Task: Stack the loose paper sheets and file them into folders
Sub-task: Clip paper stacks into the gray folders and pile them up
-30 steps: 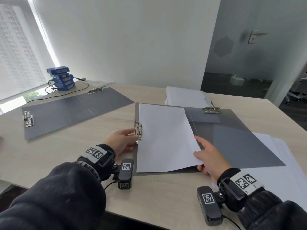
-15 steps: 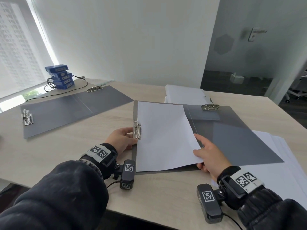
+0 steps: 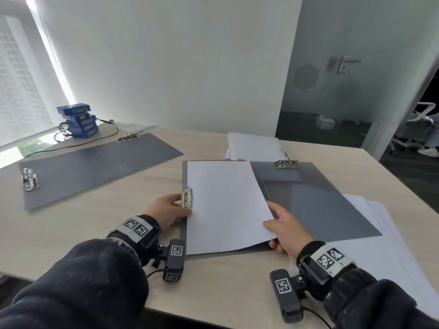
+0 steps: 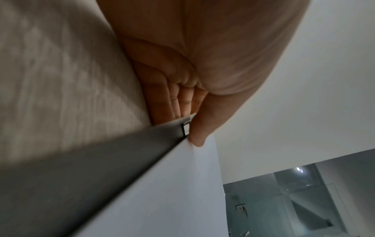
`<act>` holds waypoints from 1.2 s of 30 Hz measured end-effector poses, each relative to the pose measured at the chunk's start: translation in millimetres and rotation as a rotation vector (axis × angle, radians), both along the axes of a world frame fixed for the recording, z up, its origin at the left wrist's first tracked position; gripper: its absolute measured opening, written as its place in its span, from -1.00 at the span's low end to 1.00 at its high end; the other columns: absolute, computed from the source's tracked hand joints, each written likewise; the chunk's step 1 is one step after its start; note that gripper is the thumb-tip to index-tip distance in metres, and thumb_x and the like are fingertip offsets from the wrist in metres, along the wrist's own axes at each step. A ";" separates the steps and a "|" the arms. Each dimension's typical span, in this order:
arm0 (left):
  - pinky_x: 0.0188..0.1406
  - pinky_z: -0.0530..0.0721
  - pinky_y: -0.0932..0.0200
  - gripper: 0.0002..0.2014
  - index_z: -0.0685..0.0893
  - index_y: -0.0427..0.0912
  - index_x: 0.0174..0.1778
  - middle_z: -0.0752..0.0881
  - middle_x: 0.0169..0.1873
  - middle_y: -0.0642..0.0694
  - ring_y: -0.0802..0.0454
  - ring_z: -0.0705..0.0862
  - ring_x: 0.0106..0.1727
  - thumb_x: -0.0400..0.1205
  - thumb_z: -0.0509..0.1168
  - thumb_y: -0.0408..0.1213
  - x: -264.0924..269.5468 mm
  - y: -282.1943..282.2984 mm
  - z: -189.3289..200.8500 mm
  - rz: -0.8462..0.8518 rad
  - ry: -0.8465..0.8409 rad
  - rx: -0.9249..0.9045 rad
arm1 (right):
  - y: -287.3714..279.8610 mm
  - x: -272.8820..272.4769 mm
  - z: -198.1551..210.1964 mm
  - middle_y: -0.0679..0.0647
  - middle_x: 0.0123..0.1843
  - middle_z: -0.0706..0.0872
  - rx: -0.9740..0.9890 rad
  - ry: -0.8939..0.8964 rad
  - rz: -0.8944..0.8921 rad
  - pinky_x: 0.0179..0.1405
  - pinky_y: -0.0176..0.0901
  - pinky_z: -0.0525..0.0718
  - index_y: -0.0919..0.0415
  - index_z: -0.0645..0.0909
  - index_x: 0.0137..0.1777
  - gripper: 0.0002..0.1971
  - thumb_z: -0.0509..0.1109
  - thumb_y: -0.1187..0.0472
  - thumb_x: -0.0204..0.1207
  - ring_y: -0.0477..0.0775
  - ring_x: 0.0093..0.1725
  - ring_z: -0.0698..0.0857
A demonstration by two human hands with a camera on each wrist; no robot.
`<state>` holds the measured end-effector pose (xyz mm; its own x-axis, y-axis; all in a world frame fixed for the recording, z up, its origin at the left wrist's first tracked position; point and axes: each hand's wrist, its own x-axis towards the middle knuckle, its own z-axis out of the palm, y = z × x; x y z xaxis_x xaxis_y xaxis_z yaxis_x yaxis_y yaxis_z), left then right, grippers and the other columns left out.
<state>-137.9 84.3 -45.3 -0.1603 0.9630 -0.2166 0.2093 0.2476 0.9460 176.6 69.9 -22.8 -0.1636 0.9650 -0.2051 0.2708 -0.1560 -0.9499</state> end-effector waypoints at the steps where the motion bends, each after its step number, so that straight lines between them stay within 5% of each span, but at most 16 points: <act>1: 0.24 0.77 -0.17 -0.51 0.69 -0.04 0.38 0.89 -0.08 -0.10 -0.16 0.86 -0.01 0.53 0.53 -0.43 0.2 -1.7 1.8 0.010 0.002 -0.005 | 1.8 0.8 -0.4 0.11 0.07 0.77 -0.020 -0.011 0.021 -0.63 -0.24 0.38 -0.27 0.48 0.41 -0.53 0.21 0.31 0.66 0.05 -0.52 0.54; 6: 0.00 0.84 -0.17 -0.57 0.71 -0.04 0.32 0.88 -0.07 -0.20 -0.28 0.84 -0.08 0.61 0.40 -0.56 -14.5 -18.9 18.5 0.090 0.076 -0.089 | 4.0 5.3 -2.8 0.16 -0.20 0.68 -0.070 -0.060 0.015 -0.67 -0.30 0.27 0.06 0.61 0.33 -0.75 0.27 0.21 0.70 0.00 -0.58 0.49; 9: -0.22 0.85 -0.09 -0.47 0.62 -0.09 0.47 0.82 0.08 -0.24 -0.22 0.82 -0.06 0.60 0.41 -0.56 -38.5 -24.3 34.9 0.174 0.186 -0.184 | -3.5 -0.1 -2.3 0.16 -0.27 0.68 -0.072 -0.020 0.014 -0.68 -0.33 0.22 0.14 0.64 0.23 -0.82 0.27 0.22 0.72 -0.01 -0.60 0.43; 16: 0.46 0.57 -0.10 -0.36 0.48 -0.15 0.62 0.61 0.49 -0.23 -0.25 0.60 0.44 0.59 0.49 -0.37 -56.0 -36.6 59.0 0.266 0.430 -0.125 | -19.1 -5.9 6.8 0.14 -0.18 0.73 -0.042 -0.029 0.074 -0.63 -0.32 0.21 0.13 0.69 0.16 -0.84 0.30 0.16 0.70 -0.01 -0.58 0.46; 18: 0.34 0.61 0.06 -0.44 0.56 -0.17 0.55 0.67 0.42 -0.19 -0.16 0.66 0.30 0.60 0.50 -0.32 -39.5 -39.0 62.3 0.231 0.421 -0.041 | -20.0 0.8 10.4 0.11 -0.22 0.74 -0.021 -0.041 0.063 -0.62 -0.31 0.22 0.13 0.70 0.14 -0.84 0.31 0.15 0.70 0.00 -0.58 0.47; 23: 0.25 0.68 0.03 -0.78 0.80 0.00 0.19 0.81 0.09 0.06 0.02 0.74 0.16 0.63 0.45 -0.22 51.6 -47.2 62.6 0.012 0.365 0.165 | -23.0 36.2 20.0 0.00 -0.29 0.76 0.053 -0.088 -0.044 -0.61 -0.27 0.31 0.12 0.73 0.07 -0.84 0.32 0.14 0.68 0.00 -0.51 0.54; 27: -0.03 0.67 0.22 -0.88 0.82 0.11 0.03 0.84 -0.02 0.11 0.18 0.76 0.02 0.64 0.43 -0.18 147.4 -59.1 59.9 -0.296 0.277 0.178 | -33.5 86.9 24.4 0.02 -0.17 0.80 0.106 -0.114 -0.215 -0.38 -0.19 0.48 0.09 0.75 0.00 -0.83 0.31 0.14 0.67 0.00 -0.32 0.59; 32: -0.12 0.73 0.15 -0.84 0.79 -0.07 0.07 0.89 0.00 -0.04 0.10 0.84 0.00 0.60 0.43 -0.17 240.2 -74.3 67.4 -0.620 0.069 0.032 | -49.0 161.3 23.1 0.03 0.01 0.79 0.118 -0.108 -0.434 -0.17 -0.13 0.53 0.14 0.75 0.01 -0.84 0.35 0.14 0.65 0.02 -0.12 0.63; 36: 0.11 0.79 0.09 -0.68 0.83 0.08 0.05 0.85 0.07 0.02 0.08 0.79 0.09 0.43 0.39 0.04 281.7 -76.5 54.1 -0.740 0.215 -0.003 | -60.3 208.4 19.7 0.01 0.09 0.79 0.070 -0.110 -0.539 0.00 -0.06 0.55 0.10 0.73 0.03 -0.87 0.35 0.12 0.65 0.01 0.02 0.69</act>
